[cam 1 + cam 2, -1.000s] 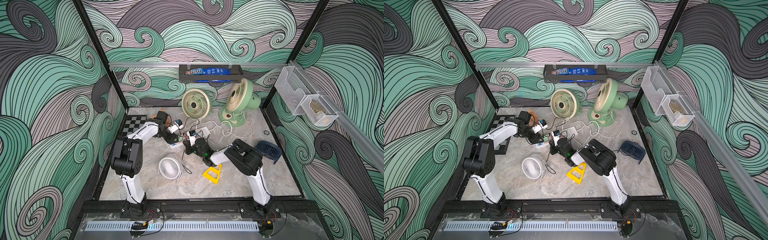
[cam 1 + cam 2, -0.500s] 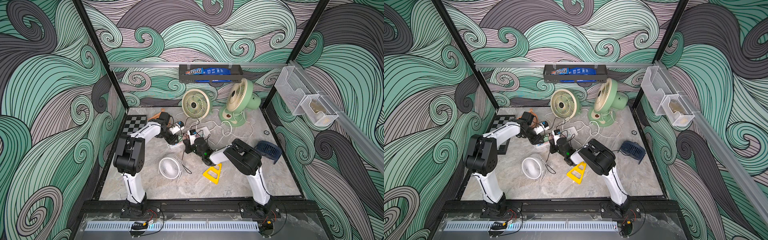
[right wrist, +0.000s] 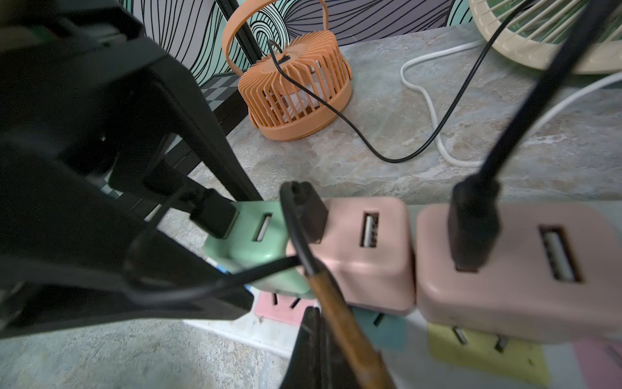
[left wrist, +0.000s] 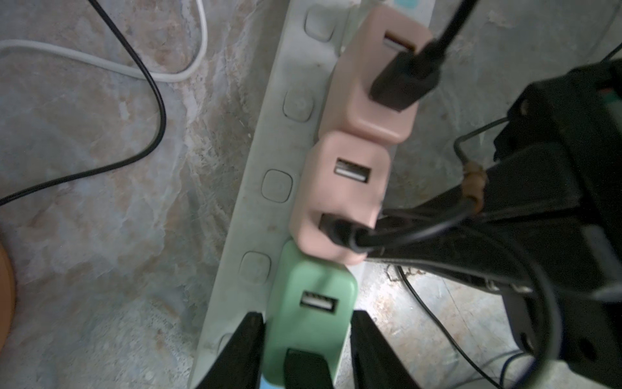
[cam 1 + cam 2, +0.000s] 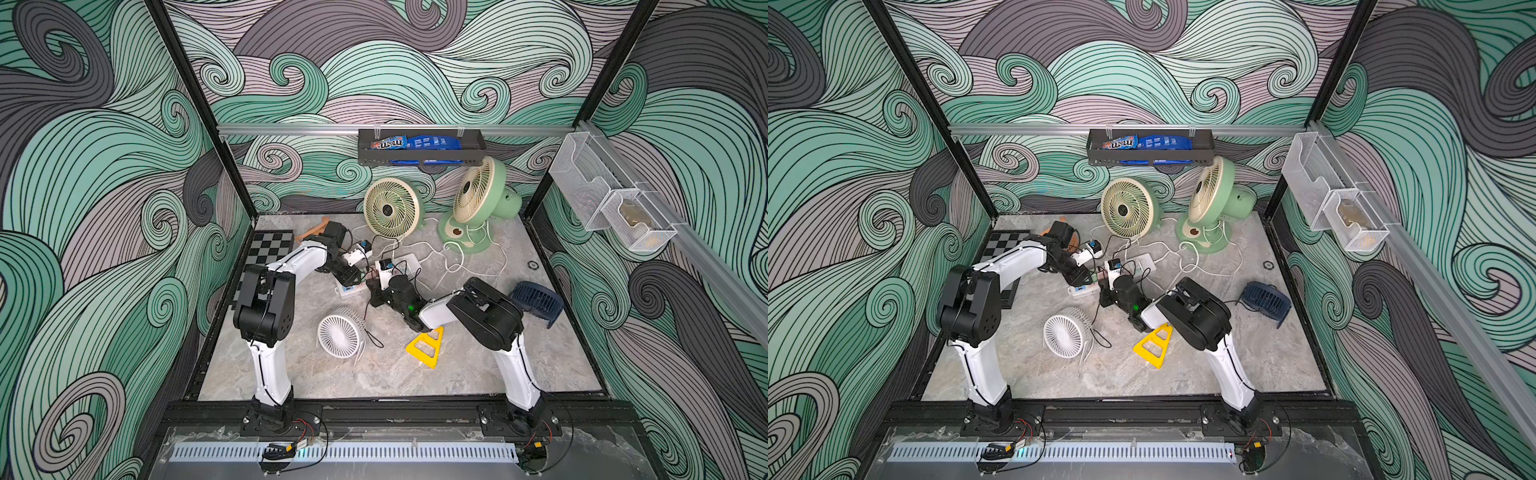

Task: Unplug the desk fan from the power strip
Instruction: Remove the plug from the socket.

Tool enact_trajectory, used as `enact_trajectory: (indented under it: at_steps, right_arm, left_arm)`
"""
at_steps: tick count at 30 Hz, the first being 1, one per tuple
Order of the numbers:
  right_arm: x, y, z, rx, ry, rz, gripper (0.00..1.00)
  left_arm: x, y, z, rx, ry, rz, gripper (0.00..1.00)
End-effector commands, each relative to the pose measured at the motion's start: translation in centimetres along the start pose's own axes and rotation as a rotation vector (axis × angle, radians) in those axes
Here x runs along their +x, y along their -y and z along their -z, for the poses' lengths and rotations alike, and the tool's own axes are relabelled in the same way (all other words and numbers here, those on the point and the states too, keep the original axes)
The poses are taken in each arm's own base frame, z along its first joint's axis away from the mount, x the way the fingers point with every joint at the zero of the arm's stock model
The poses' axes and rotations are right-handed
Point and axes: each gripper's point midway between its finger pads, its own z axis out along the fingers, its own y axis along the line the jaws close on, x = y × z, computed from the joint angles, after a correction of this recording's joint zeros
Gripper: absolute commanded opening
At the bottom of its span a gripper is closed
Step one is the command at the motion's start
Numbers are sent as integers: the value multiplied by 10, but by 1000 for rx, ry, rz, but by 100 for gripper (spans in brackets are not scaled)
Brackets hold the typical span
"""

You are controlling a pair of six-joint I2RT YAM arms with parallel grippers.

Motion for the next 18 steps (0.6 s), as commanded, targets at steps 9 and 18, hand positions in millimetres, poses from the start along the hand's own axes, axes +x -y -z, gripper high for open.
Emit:
enact_trajectory:
  at_steps: [9, 18]
  right_arm:
    - [27, 10, -1, 36, -70, -13, 0]
    - [33, 13, -2, 48, -91, -32, 0]
  left_arm:
    - [-10, 5, 2, -5, 20, -48, 26]
    - [-6, 2, 6, -159, 24, -167, 6]
